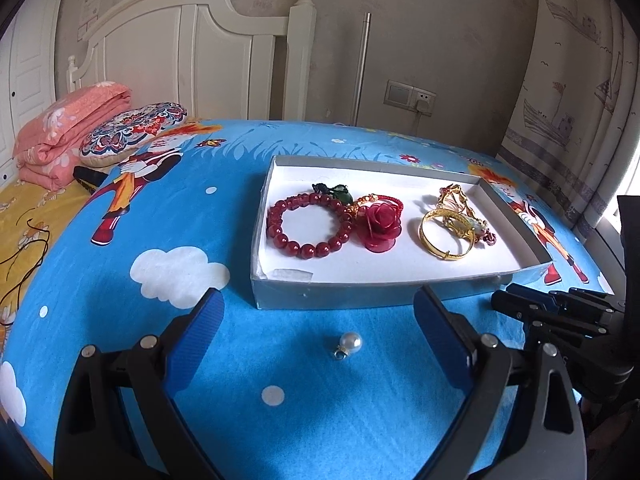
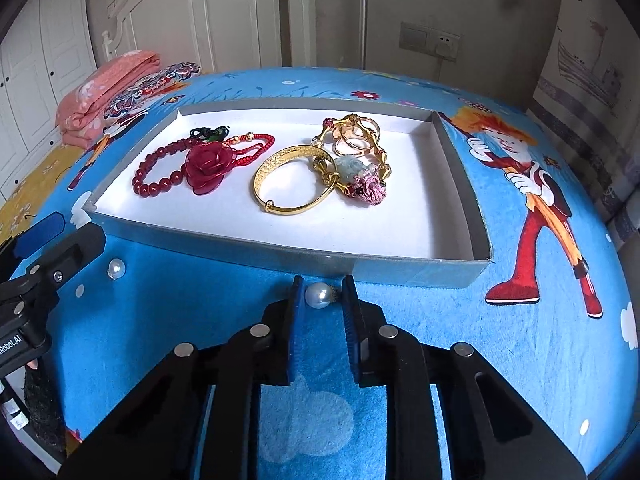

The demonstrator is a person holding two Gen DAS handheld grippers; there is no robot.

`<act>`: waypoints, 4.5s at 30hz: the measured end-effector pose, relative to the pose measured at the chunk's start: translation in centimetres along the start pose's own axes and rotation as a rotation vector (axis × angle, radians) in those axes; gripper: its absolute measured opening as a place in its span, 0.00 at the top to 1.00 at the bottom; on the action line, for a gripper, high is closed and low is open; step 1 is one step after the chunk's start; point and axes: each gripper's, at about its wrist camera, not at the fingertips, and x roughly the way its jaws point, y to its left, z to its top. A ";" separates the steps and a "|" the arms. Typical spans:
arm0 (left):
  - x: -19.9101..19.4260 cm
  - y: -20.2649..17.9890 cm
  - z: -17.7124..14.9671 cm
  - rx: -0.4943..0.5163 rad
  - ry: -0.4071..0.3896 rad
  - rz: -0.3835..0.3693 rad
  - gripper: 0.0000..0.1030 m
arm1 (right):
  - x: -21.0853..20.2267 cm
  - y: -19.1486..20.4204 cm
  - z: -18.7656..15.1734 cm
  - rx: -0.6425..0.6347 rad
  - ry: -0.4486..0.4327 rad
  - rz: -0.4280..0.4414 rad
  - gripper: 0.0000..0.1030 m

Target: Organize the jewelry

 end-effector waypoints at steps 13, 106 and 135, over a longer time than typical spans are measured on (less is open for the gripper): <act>0.0 1.4 -1.1 -0.047 0.077 -0.021 0.14 | -1.4 -0.6 -2.0 0.009 -0.054 0.050 0.84; -1.9 -3.9 -2.1 -0.004 -0.041 0.062 0.88 | -5.6 0.5 -2.0 0.009 -0.246 0.063 0.86; 9.2 -3.3 8.0 -0.056 0.091 0.084 0.88 | 2.8 -1.1 7.7 0.005 -0.152 0.050 0.86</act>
